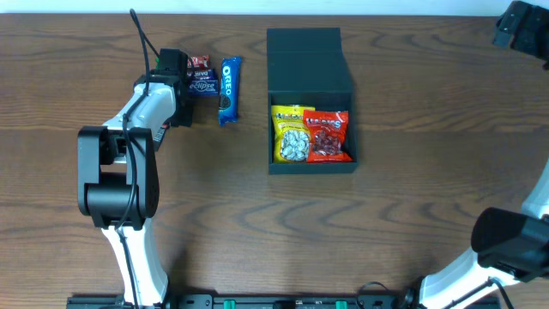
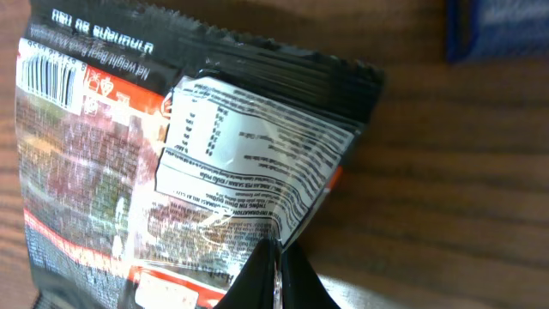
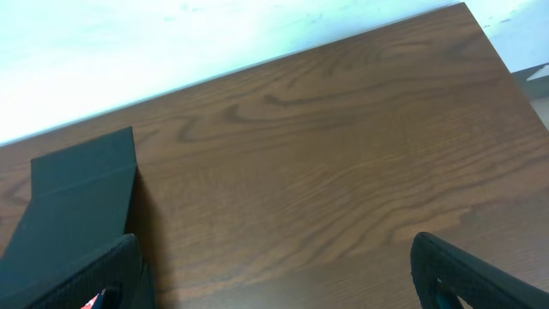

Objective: Pack container
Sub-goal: 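Grasp the black-and-red HACKS bag with the left gripper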

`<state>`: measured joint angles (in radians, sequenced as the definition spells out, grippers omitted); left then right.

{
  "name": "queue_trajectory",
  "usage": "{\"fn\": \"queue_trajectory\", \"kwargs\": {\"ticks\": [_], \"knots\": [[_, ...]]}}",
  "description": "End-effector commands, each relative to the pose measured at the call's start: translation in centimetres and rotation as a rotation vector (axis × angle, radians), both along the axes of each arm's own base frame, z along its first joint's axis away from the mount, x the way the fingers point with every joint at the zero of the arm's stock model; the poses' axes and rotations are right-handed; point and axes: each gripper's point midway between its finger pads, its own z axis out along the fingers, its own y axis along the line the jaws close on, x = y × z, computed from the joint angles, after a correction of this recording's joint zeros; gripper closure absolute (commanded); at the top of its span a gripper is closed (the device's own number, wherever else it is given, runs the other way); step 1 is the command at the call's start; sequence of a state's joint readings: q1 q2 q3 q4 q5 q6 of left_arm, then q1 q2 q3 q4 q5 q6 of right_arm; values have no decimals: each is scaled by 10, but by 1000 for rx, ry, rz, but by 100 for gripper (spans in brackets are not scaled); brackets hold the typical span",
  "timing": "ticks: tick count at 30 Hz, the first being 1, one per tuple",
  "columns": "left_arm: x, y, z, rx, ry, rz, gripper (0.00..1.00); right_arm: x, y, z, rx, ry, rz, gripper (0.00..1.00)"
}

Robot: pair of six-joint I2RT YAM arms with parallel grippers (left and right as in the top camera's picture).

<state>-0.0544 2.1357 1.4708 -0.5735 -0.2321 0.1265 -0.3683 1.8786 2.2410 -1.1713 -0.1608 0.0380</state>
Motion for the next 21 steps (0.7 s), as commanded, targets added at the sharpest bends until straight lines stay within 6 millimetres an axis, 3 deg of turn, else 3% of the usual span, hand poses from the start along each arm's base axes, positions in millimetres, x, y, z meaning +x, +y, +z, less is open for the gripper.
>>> {"fn": "queue_trajectory", "kwargs": {"ticks": [1, 7, 12, 15, 18, 19, 20, 21], "knots": [[12, 1, 19, 9, -41, 40, 94, -1, -5, -7, 14, 16, -17, 1], [41, -23, 96, -9, -200, -1, 95, -1, -5, -7, 14, 16, -17, 1], [51, -52, 148, -33, -336, -56, 94, 0, -5, -6, 13, 15, -16, 1], [51, -63, 168, -44, -386, -77, 94, 0, -5, -6, 13, 14, -16, 1], [49, -58, 169, -24, -391, -49, 94, 0, -5, -6, 13, 14, -16, 1], [49, -53, 166, -14, -387, -29, 86, 0, -5, -6, 13, 15, -16, 1], [49, -47, 158, -10, -371, -11, 60, 0, -5, -6, 13, 15, -16, 1], [49, -42, 151, -12, -353, 2, 39, 0, -5, -6, 13, 15, -16, 1]]}}
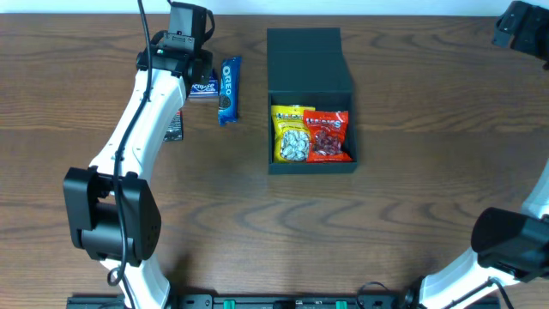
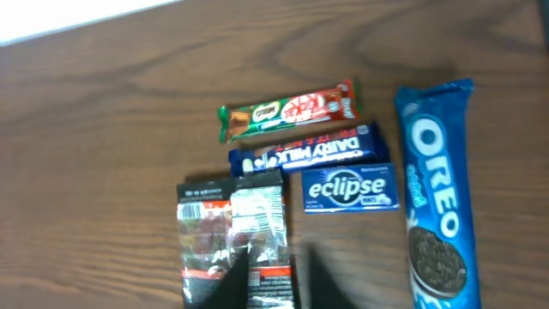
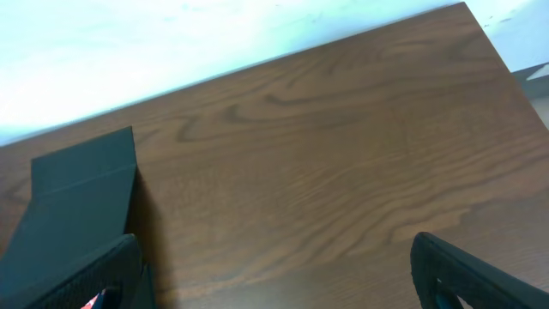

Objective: Pack container
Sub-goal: 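Grasp the black-and-red HACKS bag with the left gripper, then lift the black bag and carry it right into the box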

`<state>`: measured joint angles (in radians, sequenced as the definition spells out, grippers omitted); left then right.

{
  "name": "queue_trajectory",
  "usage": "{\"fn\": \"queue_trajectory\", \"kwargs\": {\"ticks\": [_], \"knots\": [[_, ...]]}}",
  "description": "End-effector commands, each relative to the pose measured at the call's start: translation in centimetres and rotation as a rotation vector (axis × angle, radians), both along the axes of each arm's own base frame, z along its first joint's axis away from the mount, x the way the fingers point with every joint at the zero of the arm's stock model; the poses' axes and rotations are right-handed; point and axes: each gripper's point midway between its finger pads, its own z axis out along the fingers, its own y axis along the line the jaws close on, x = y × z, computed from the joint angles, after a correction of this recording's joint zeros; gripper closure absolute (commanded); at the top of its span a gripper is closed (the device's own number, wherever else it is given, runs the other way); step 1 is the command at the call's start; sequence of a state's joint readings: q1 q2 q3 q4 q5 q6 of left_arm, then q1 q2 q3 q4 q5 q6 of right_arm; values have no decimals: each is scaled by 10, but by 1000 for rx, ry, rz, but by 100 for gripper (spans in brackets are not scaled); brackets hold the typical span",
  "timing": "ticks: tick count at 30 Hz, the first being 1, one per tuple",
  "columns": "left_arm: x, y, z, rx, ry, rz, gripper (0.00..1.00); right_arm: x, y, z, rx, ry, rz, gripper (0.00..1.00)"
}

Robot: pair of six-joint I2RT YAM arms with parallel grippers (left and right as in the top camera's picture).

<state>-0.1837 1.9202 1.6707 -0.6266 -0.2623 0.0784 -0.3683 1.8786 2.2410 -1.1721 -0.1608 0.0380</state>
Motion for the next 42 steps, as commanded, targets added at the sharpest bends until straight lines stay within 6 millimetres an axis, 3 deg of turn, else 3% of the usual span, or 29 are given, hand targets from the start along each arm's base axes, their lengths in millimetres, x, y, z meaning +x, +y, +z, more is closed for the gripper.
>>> {"fn": "queue_trajectory", "kwargs": {"ticks": [1, 3, 9, 14, 21, 29, 35, 42], "knots": [[-2, 27, -21, 8, 46, 102, 27, 0, -5, -6, 13, 15, -16, 1], [-6, 38, -36, -8, 92, 140, 16, -1, -5, -7, 14, 19, -16, 1], [-18, 56, -78, -157, 228, 162, 8, -2, -4, -8, 14, 25, -14, 1], [-22, 74, -105, -243, 290, 190, 7, -2, -4, -8, 13, 22, -14, 1], [-28, 78, -143, -268, 373, 193, 4, -1, -4, -7, 13, 21, -14, 1], [-33, 80, -167, -265, 423, 206, 4, -1, -4, -7, 14, 21, -14, 1], [-40, 81, -184, -266, 467, 215, 11, -2, -4, -8, 17, 21, -17, 1], [-40, 81, -188, -265, 471, 215, 50, -1, -4, -7, 22, 20, -22, 1]]}}
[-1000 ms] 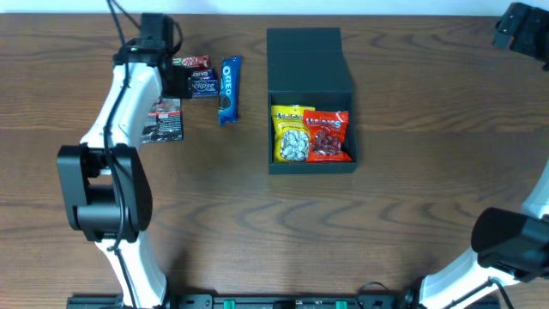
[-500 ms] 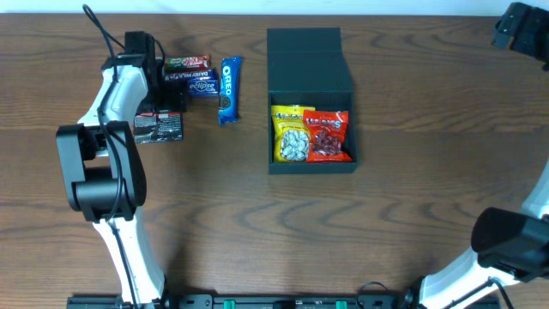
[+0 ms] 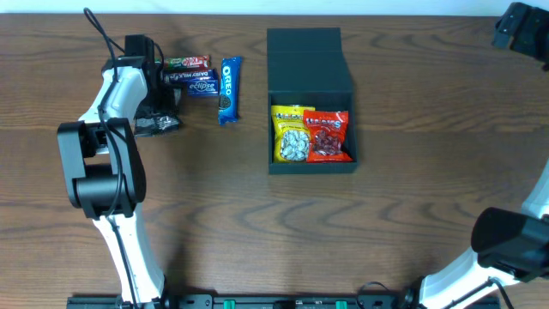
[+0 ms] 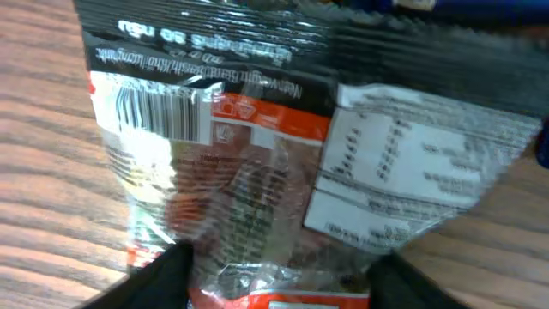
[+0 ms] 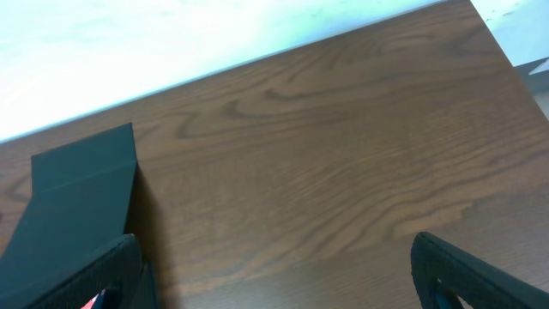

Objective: Pack container
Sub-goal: 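Lift the black bag and carry it right into the box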

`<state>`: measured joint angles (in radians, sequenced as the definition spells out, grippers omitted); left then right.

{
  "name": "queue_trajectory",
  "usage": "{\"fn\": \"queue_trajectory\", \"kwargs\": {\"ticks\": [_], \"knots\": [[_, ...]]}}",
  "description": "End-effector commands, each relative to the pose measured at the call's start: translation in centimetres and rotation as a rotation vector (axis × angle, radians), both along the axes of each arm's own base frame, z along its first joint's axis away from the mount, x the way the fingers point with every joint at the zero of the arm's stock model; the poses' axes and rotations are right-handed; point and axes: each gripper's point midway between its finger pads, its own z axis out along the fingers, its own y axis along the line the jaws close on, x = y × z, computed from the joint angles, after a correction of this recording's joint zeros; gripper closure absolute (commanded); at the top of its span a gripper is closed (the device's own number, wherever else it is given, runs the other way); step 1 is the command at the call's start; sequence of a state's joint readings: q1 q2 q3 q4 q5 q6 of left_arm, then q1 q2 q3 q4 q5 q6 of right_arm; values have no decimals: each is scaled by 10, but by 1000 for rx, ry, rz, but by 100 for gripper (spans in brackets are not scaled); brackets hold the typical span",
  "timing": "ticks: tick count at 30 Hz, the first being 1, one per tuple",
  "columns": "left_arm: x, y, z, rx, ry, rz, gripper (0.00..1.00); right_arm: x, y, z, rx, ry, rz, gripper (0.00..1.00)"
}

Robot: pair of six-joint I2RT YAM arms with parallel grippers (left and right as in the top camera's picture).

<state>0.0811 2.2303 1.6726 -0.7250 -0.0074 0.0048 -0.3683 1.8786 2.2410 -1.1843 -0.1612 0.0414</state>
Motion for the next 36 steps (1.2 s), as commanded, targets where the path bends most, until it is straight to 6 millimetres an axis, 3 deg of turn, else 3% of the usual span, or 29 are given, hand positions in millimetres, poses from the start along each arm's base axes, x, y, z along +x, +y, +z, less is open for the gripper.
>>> {"fn": "queue_trajectory", "kwargs": {"ticks": [1, 8, 12, 14, 18, 19, 22, 25, 28, 30, 33, 36], "knots": [[-9, -6, -26, -30, 63, -12, 53, 1, -5, -5, 14, 9, -20, 1], [-11, -6, -24, -33, 69, -3, 73, 1, -5, -5, 15, 9, -20, 1], [-9, -7, -7, -33, 61, 5, 82, 1, -5, -5, 14, 9, -20, 1], [-2, -7, 14, -31, 28, 4, 83, 1, -5, -5, 14, 7, -20, 1], [19, -7, 79, -19, -120, -3, 88, 2, -6, -4, 12, 1, -20, 1], [27, -12, 116, -11, -210, -16, 89, 2, -6, -4, 12, 1, -20, 1], [31, -25, 165, 21, -329, -46, 89, 2, -6, -4, 12, 1, -20, 1], [27, -57, 200, 20, -404, -140, 89, 2, -6, -4, 11, 1, -20, 1], [19, -115, 216, -21, -434, -283, 90, 2, -6, -4, 10, -1, -20, 1], [12, -156, 214, -62, -431, -367, 91, 1, -6, -4, 11, 3, -20, 1], [3, -203, 210, -99, -426, -419, 93, -1, -7, -6, 11, 14, -25, 1], [-14, -240, 195, -141, -375, -319, 94, -5, -13, -9, 1, 32, -48, 1]]}}
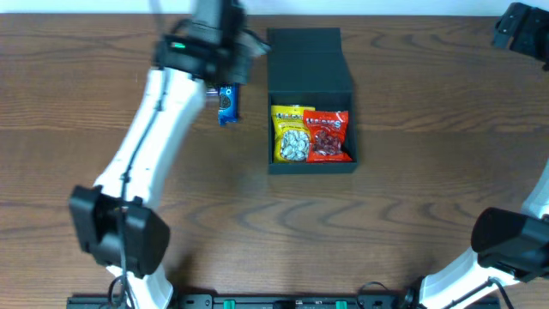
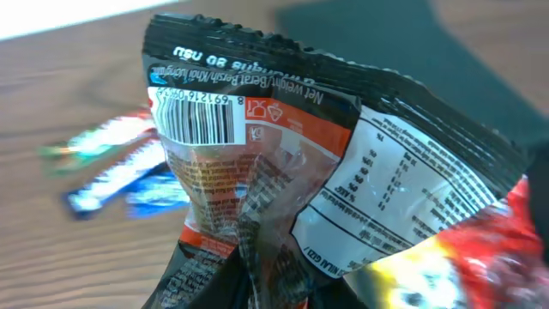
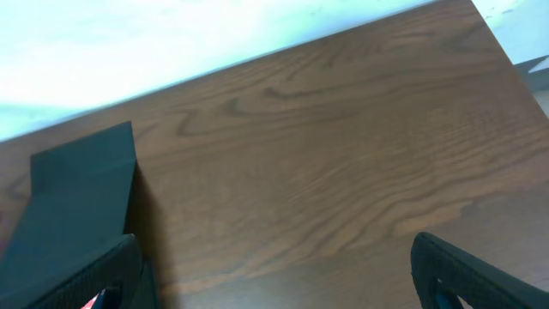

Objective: Pack container
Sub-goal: 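Lift the black bag and carry it right into the box, then lower the black bag between the bags and press it down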

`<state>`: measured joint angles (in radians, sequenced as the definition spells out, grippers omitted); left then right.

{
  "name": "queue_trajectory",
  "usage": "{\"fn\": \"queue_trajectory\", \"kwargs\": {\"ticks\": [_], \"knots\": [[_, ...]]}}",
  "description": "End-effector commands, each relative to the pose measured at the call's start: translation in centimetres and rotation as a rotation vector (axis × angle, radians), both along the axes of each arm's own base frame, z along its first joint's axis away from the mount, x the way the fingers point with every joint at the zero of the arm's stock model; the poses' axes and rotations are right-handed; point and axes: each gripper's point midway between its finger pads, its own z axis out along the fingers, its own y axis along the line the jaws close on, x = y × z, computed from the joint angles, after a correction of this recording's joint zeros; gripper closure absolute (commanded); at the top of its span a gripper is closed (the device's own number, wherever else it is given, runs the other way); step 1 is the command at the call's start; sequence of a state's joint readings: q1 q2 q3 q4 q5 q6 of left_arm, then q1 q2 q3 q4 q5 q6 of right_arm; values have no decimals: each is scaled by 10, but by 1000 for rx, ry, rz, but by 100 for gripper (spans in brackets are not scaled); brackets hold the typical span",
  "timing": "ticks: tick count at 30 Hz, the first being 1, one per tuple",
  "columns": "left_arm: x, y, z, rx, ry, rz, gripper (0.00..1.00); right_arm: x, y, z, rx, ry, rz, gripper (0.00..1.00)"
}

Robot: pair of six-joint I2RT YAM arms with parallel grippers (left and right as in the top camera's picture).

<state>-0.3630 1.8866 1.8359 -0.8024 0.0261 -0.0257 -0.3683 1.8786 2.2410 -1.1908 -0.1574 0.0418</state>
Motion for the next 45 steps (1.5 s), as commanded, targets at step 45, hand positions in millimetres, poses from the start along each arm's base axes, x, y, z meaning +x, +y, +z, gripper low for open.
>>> {"fn": "queue_trajectory", "kwargs": {"ticks": [45], "knots": [[-91, -102, -150, 34, 341, 531, 94, -13, -54, 0, 11, -26, -118, 1]]}}
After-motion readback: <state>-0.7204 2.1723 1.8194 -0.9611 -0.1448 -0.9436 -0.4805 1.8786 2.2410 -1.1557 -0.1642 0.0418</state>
